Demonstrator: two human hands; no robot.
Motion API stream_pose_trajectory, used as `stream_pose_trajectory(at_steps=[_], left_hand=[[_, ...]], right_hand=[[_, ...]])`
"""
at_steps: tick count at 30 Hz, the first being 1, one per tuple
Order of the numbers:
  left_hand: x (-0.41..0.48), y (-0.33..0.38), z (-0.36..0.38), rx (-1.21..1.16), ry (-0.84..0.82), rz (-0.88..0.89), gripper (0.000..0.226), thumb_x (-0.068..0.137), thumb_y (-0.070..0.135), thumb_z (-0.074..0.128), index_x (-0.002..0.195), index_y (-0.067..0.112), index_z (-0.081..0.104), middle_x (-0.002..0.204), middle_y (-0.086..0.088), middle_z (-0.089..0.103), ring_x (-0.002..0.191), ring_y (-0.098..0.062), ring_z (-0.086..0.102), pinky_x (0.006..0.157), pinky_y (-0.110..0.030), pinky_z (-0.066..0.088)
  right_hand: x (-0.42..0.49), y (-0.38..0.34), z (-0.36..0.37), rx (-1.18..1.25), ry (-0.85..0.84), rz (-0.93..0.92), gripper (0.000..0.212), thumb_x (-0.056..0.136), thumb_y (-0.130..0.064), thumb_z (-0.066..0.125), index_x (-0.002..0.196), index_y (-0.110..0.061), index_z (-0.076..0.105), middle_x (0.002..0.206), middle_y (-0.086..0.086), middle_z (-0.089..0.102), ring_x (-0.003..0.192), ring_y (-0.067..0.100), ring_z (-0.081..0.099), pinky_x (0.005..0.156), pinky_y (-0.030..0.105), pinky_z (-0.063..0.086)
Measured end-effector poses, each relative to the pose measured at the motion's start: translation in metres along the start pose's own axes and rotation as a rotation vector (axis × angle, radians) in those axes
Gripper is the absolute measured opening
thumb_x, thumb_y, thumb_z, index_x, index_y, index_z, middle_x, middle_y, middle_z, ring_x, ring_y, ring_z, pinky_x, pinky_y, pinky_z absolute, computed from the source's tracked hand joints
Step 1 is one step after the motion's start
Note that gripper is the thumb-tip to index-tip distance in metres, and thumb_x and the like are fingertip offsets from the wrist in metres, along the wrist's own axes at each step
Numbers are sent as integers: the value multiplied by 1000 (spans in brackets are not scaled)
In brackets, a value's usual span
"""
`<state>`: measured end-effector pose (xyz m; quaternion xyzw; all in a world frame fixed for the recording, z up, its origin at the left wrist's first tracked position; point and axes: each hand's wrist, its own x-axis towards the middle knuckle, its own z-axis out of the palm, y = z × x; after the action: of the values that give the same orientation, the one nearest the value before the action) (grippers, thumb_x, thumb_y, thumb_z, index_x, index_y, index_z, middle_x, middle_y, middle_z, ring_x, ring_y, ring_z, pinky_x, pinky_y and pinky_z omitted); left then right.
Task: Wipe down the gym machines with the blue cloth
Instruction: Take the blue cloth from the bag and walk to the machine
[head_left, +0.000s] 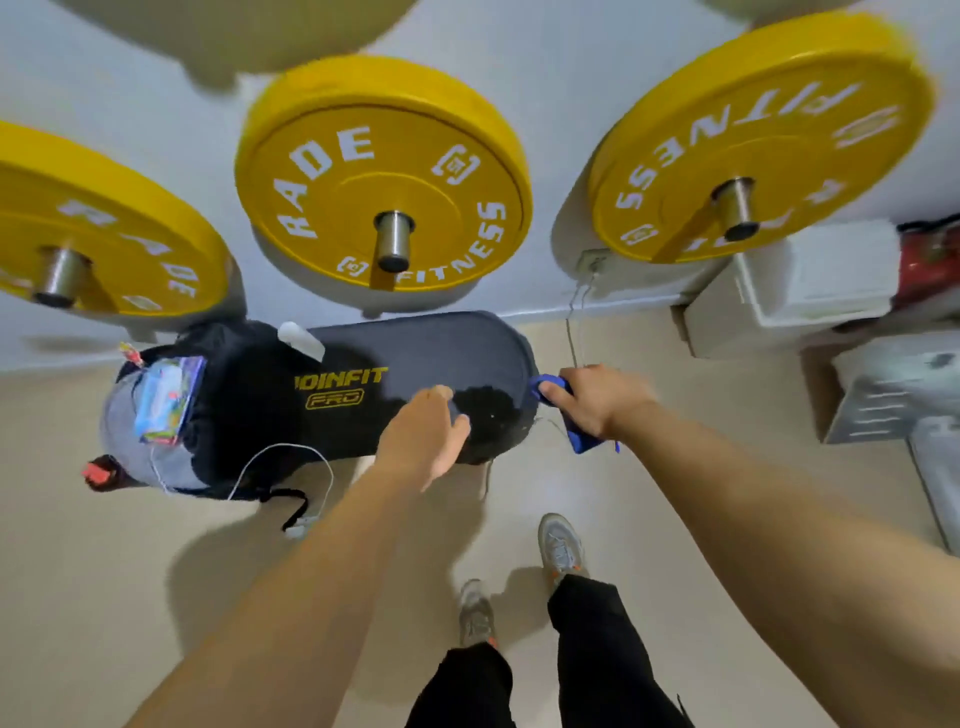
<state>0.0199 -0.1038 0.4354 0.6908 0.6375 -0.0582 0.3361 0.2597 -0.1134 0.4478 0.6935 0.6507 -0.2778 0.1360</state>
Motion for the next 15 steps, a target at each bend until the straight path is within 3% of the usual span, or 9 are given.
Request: stream_pose_trajectory(at_steps=[3,8,15], left_hand=[[-41,41,-34,91,-5,113,48,97,38,51,140,16,45,141,-5,50,127,-27,50,105,-39,41],[-98,122,-67,243,-40,352,47,98,37,48,139,14,45,141,-9,50,126,-30,50,99,-42,45],[-153,247,-45,416,-153,641,54,95,39,47,144,17,42,145,-9,47,126,-30,50,101,-44,46]], right_hand=[[-81,8,-36,38,51,97,50,98,-63,22,88,-26,53,90,5,63,82,25,59,73,38,48],[-207,31,-71,133,113,291,49,98,-61,24,90,-23,54,92,3,63,86,25,58,73,37,46],[-348,111,-65,245,245,570,54,97,-65,21,89,-25,56,83,0,63,74,19,60,66,34,48]])
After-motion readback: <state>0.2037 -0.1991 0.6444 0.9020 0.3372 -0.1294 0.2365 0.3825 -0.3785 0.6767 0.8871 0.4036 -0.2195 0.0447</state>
